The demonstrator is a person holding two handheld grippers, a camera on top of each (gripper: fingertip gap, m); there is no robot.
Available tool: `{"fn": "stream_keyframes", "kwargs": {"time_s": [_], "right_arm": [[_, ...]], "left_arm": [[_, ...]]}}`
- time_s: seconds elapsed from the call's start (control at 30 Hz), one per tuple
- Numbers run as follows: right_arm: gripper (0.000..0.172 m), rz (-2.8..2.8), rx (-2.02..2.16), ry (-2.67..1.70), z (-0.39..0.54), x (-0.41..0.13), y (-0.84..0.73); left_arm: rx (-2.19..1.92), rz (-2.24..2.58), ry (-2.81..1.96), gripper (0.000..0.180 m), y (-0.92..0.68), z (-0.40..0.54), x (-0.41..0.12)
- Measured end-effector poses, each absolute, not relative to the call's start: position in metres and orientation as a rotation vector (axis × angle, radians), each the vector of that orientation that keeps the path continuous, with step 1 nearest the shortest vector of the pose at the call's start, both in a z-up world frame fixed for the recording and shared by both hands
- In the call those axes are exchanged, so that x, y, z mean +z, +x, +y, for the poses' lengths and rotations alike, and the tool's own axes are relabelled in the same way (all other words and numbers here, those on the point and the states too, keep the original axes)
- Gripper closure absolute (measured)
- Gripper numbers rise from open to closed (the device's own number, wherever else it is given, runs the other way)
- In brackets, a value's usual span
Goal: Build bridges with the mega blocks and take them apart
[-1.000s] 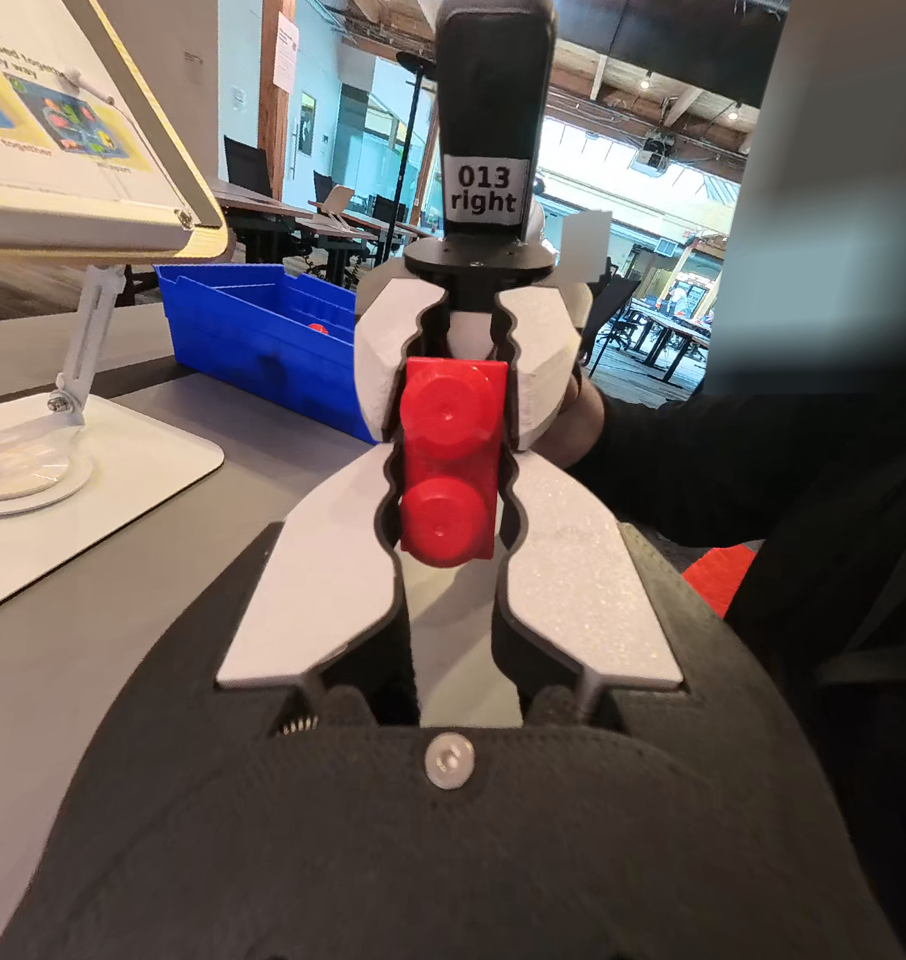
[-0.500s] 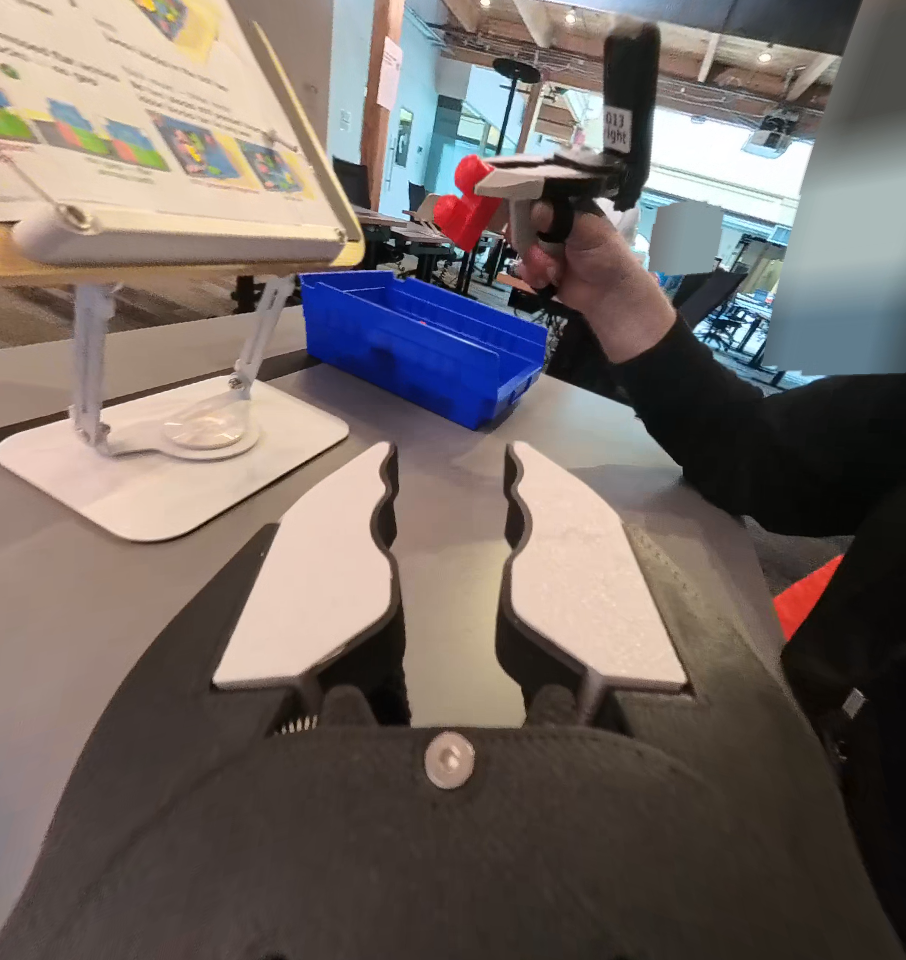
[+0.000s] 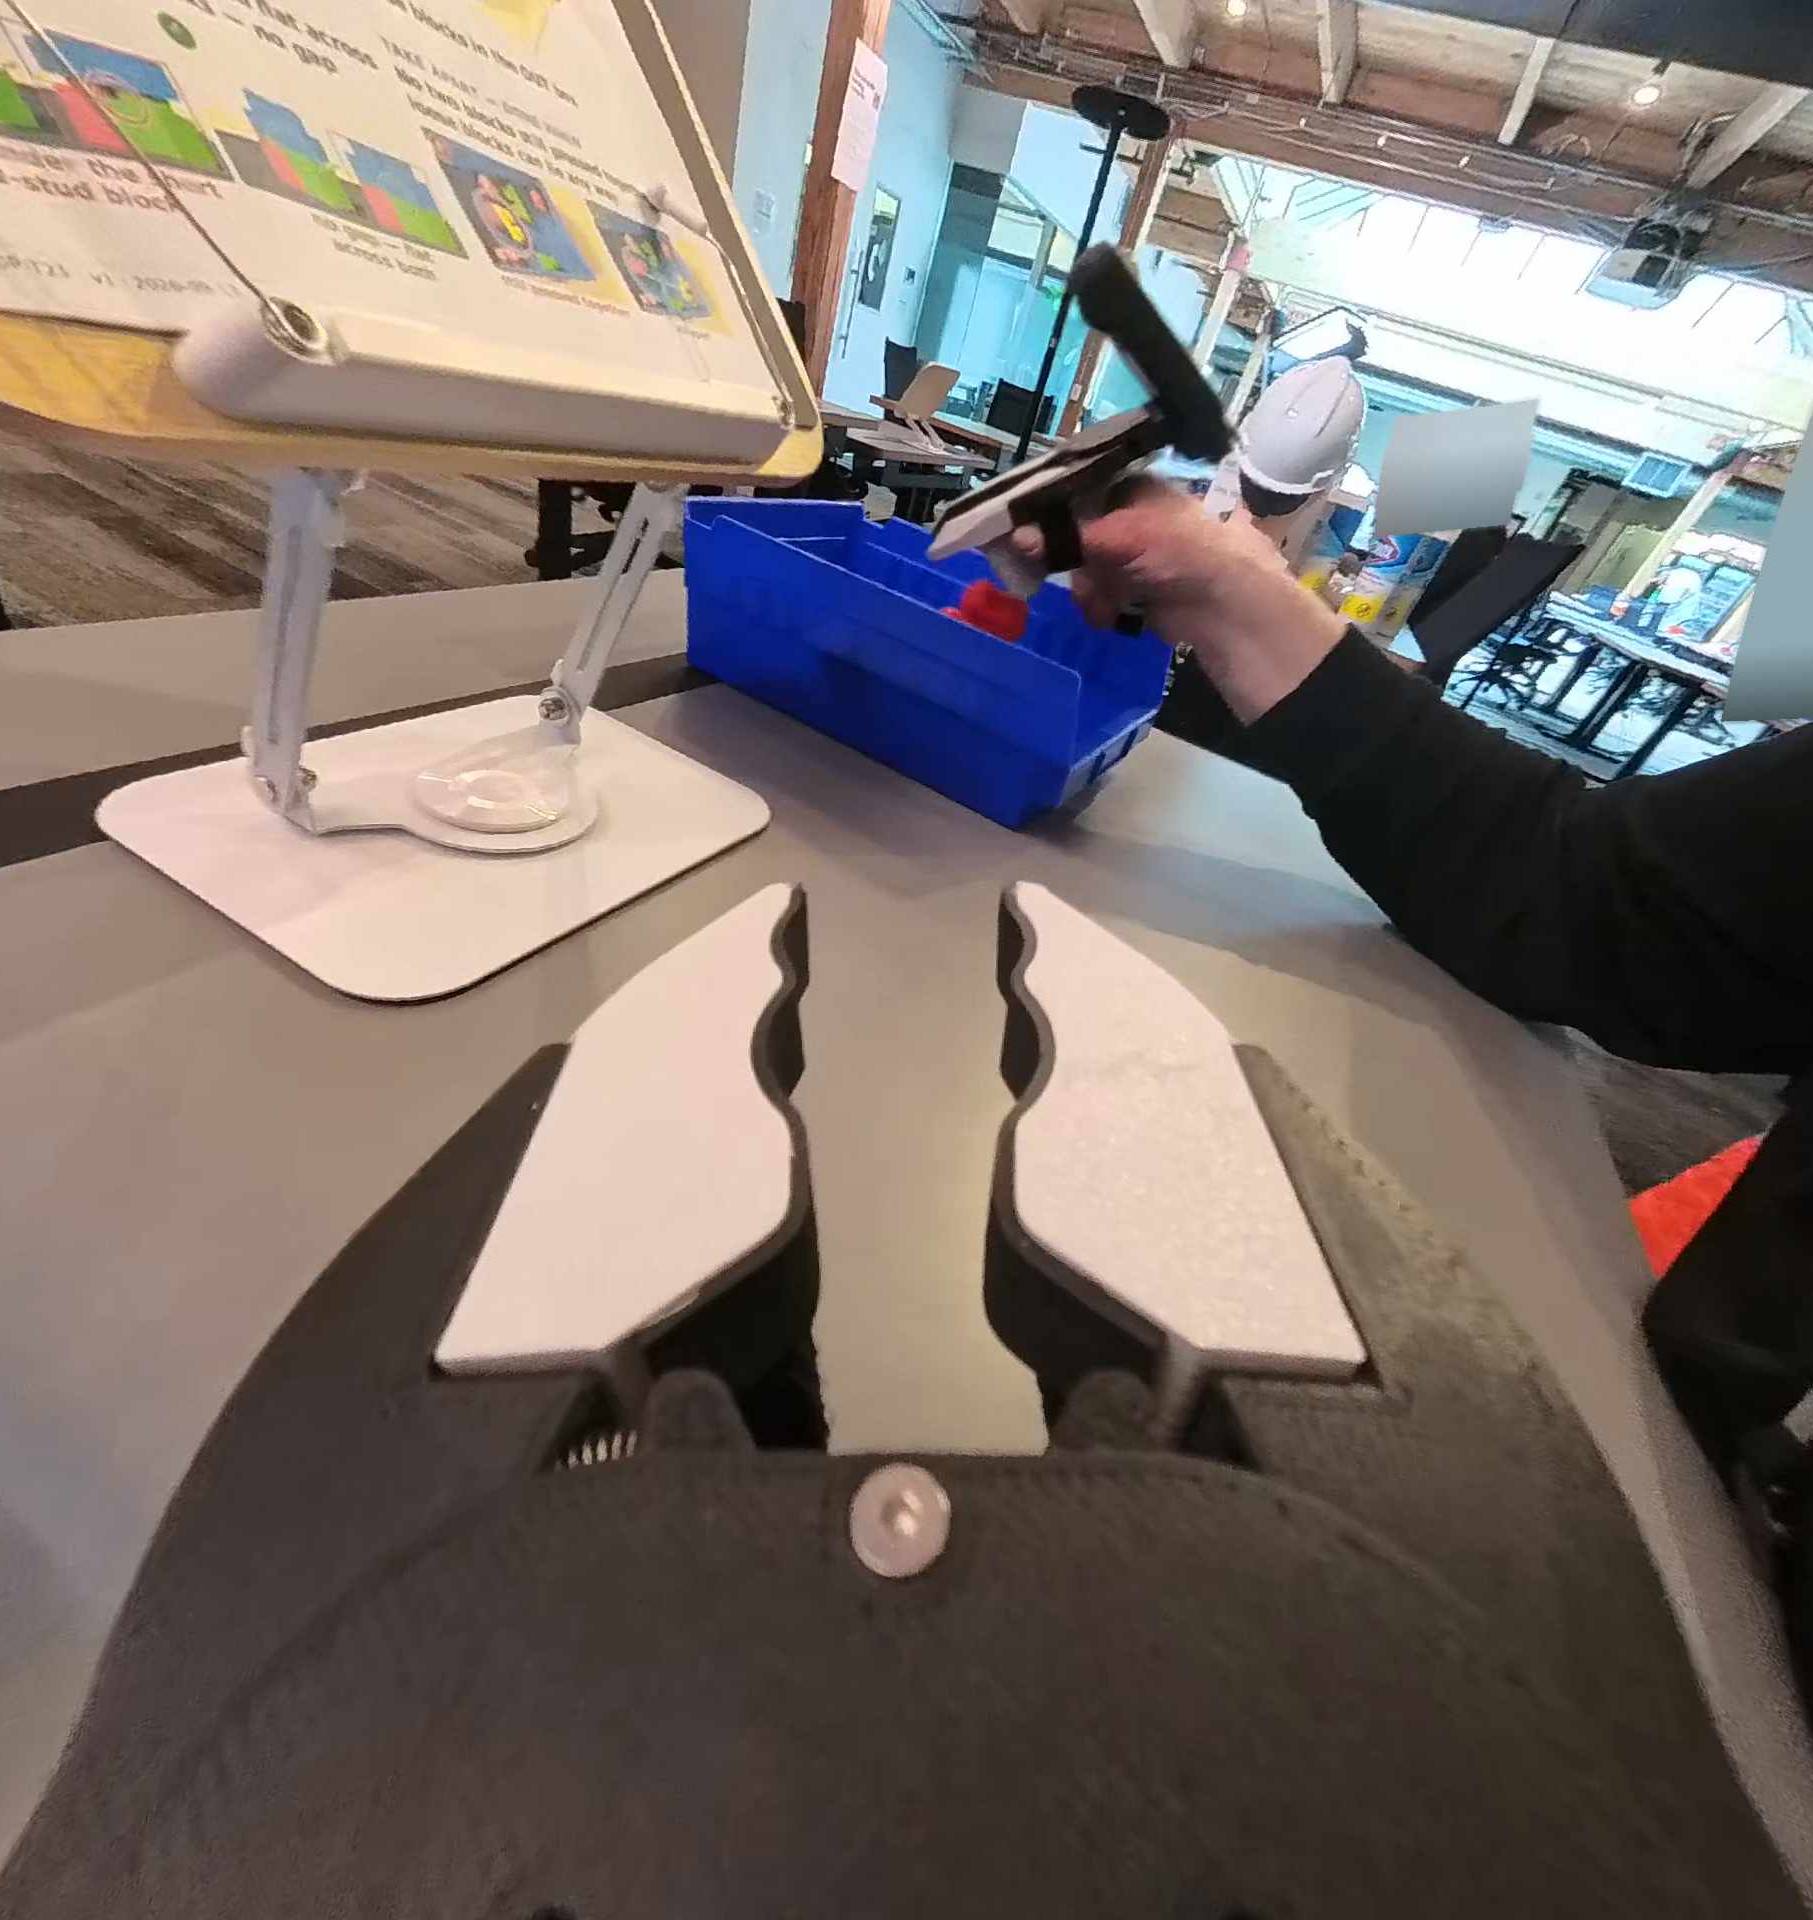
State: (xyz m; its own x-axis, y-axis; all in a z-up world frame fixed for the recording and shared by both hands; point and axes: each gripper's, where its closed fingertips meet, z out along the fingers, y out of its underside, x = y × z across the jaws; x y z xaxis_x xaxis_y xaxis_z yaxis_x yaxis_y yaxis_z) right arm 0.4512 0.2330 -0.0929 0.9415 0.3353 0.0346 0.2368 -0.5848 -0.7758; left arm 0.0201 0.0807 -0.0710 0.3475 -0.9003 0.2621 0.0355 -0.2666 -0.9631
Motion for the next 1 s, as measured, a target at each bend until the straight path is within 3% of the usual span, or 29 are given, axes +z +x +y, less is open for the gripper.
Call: {"fn": "stream_keyframes", "kwargs": {"time_s": [0.27, 0.47, 0.77, 1.0], "right_arm": [[0.116, -0.534, 0.094, -2.038, 0.214, -0.034, 0.412], [0.128, -0.732, 0.17, -1.839, 0.187, -0.004, 0.329], [0.14, -1.004, 0.396, -1.686, 0.138, -0.037, 0.203], [0.144, -1.146, 0.468, -1.69, 0.123, -0.089, 0.157]], "left_arm": [[-0.775, 0.809, -1.568, 0.144, -0.046, 0.119, -0.04], [-0.282, 0.977, -1.668, 0.134, -0.126, 0.21, -0.025], [0.231, 1.557, -1.883, 0.112, -0.194, 0.35, -0.086], [0.454, 1.898, -1.925, 0.112, -0.218, 0.393, -0.14]]}}
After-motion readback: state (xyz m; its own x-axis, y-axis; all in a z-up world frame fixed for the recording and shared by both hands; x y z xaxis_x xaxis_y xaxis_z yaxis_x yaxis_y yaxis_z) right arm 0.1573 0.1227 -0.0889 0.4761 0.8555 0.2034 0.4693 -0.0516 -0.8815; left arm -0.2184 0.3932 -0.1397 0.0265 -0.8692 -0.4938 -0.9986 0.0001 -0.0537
